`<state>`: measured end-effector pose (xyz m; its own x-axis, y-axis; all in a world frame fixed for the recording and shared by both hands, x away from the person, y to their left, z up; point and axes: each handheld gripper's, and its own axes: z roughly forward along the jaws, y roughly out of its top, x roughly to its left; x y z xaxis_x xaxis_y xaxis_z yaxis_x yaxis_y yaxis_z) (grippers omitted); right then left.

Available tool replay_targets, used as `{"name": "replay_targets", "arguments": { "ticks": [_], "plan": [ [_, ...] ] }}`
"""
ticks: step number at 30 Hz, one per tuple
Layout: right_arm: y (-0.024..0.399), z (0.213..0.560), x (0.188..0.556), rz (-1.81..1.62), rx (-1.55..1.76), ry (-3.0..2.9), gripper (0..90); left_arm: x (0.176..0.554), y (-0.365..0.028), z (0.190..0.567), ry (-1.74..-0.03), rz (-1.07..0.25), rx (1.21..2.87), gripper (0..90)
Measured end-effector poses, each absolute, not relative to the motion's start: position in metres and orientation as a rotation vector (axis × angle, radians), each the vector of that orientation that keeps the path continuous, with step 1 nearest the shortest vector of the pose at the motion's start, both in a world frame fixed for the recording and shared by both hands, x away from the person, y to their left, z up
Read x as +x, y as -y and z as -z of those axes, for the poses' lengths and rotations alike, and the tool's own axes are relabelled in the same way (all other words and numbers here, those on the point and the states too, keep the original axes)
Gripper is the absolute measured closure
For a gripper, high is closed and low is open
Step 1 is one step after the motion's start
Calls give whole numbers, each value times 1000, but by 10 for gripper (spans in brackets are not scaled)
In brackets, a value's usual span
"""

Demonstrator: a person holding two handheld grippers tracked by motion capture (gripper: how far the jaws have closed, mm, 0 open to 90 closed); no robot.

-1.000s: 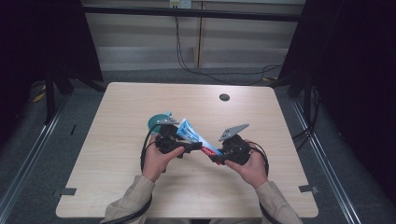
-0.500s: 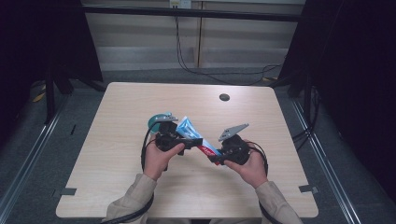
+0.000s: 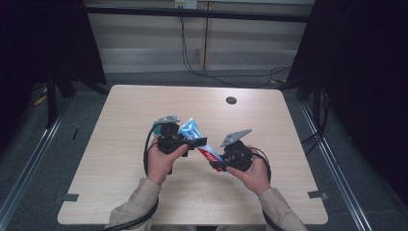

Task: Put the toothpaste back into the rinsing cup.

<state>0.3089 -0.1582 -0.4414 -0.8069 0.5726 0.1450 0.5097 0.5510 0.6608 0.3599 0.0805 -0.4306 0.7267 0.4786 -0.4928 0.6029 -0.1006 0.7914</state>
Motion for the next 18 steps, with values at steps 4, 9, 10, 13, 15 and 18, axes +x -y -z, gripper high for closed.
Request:
{"name": "replay_targets", "arguments": {
  "ticks": [4,9,10,13,15,18],
  "plan": [
    [154,444,306,-1132,951,-2663,711,359,-81,427,-849,123,1735,469],
    [151,446,307,-1172,965,-2645,705,358,-80,421,-823,122,1737,532],
    [151,446,307,-1172,965,-2645,705,358,-80,420,-819,121,1735,532],
    [148,447,306,-1170,966,-2642,697,358,-80,418,-807,125,1734,582],
    [148,448,306,-1172,975,-2633,688,358,-80,417,-789,116,1735,621],
    [146,450,306,-1197,985,-2611,673,355,-79,415,-773,97,1730,653]
  ]
}}
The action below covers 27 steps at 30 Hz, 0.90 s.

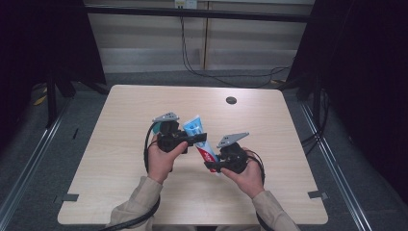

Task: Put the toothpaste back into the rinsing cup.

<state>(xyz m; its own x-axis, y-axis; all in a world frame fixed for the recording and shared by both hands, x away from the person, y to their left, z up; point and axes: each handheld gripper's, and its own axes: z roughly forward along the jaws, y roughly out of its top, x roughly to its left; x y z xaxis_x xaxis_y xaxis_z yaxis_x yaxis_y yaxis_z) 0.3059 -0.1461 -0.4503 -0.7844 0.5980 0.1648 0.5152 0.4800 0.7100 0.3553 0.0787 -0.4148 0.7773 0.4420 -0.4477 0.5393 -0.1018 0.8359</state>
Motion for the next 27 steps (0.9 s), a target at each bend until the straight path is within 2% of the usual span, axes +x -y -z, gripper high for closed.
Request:
{"name": "replay_targets", "arguments": {
  "ticks": [4,15,22,27],
  "plan": [
    [144,451,304,-1214,995,-2580,644,353,-79,411,-755,80,1725,702],
    [139,450,302,-1255,998,-2550,570,351,-71,406,-742,48,1680,736],
    [154,446,298,-1282,996,-2475,325,352,-73,403,-729,9,1710,748],
    [177,449,295,-1216,982,-2460,260,353,-82,394,-726,-29,1718,748]
  ]
}}
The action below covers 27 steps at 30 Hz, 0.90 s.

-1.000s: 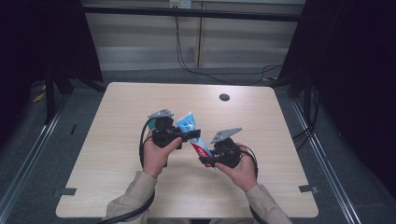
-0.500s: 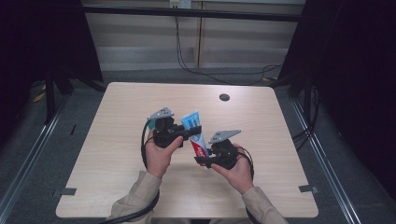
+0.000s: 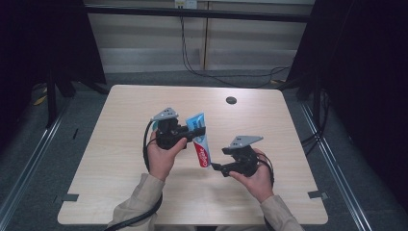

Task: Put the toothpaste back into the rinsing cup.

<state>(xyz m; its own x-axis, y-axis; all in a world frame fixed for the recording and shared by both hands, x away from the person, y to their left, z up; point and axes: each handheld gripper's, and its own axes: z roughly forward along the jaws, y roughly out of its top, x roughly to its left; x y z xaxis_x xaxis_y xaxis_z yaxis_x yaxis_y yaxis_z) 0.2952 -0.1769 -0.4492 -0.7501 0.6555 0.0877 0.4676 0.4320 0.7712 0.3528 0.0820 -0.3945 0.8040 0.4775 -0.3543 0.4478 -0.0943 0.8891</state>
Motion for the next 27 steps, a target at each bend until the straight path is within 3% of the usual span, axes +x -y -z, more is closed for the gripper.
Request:
{"name": "replay_targets", "arguments": {
  "ticks": [8,27],
  "plan": [
    [201,479,293,-1087,1054,-2482,151,356,-90,385,-728,-73,1747,747],
    [207,510,282,-1038,1063,-2456,135,361,-106,368,-744,-114,1780,746]
  ]
}}
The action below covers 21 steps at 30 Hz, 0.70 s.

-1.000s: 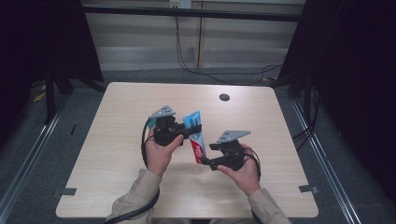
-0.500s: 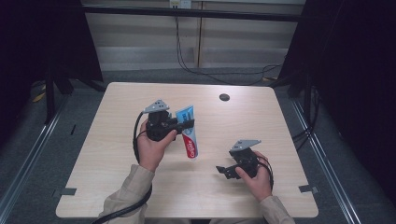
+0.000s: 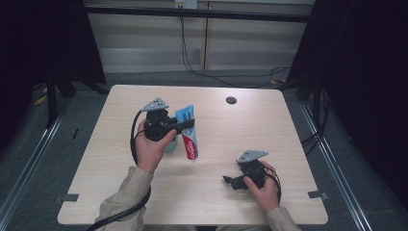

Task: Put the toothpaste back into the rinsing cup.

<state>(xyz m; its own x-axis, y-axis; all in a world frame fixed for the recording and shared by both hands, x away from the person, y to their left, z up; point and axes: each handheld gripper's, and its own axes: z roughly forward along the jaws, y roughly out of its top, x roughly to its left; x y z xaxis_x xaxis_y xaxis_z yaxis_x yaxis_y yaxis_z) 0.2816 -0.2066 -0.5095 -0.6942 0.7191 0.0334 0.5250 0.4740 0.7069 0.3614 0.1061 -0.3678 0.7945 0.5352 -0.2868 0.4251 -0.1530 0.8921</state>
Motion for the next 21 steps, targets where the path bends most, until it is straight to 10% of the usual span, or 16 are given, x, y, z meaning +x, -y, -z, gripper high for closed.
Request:
{"name": "replay_targets", "arguments": {
  "ticks": [21],
  "plan": [
    [206,512,280,-1054,1061,-2433,133,371,-117,334,-767,-146,1762,745]
  ]
}}
